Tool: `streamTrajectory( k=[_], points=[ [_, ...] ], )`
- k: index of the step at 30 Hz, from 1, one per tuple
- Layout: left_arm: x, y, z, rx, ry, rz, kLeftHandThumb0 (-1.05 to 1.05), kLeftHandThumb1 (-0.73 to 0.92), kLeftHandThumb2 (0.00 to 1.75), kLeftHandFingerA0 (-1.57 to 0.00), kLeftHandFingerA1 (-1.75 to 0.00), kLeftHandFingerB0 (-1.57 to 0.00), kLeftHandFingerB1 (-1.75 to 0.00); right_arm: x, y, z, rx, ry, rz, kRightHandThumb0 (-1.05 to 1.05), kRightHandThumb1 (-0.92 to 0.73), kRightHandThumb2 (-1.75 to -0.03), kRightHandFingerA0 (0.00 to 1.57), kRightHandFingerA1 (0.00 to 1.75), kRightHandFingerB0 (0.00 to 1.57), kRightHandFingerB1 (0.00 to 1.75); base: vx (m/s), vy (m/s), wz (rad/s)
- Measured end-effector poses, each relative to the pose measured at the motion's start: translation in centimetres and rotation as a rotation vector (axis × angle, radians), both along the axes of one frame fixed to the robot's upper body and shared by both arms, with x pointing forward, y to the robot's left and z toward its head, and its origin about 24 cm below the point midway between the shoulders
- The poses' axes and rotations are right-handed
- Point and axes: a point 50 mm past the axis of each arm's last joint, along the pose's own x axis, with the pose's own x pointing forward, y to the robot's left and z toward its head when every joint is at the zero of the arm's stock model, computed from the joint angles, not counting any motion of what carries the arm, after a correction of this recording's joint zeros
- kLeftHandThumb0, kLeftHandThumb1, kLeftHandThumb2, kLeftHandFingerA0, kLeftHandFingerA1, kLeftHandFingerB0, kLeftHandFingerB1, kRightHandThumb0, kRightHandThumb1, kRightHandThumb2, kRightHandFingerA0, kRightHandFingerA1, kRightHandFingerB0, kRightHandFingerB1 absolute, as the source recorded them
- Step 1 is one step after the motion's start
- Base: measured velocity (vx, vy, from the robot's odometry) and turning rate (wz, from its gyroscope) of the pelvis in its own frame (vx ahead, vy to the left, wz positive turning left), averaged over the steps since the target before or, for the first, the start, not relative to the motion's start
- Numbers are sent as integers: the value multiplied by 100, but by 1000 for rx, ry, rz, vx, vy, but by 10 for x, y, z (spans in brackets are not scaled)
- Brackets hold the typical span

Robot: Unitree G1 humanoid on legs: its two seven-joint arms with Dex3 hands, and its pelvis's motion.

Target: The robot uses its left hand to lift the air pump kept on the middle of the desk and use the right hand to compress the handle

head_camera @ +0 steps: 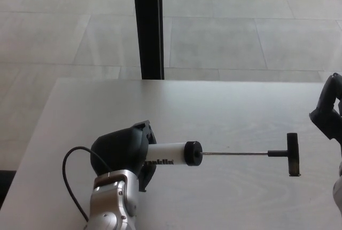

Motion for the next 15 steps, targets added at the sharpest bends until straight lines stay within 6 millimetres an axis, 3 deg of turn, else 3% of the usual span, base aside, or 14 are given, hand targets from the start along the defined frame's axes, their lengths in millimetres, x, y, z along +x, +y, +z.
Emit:
streamTrajectory(
  k=[12,13,15],
  points=[
    [0,0,0,1,0,2,-29,50,123,-102,-175,-82,-148,0,0,0,0,-1,-1,-34,-59,-116,2,53,0,48,0,0,0],
    [0,0,0,2,0,2,-36,44,117,-124,-141,-95,-121,0,0,0,0,-1,-1,-34,-61,-117,1,52,0,48,0,0,0],
    [1,-3,7,-2,-20,-12,-35,47,117,-122,-139,-90,-115,-4,7,1,-13,-9,26,-34,-61,-117,1,52,0,48,0,0,0]
  ],
)
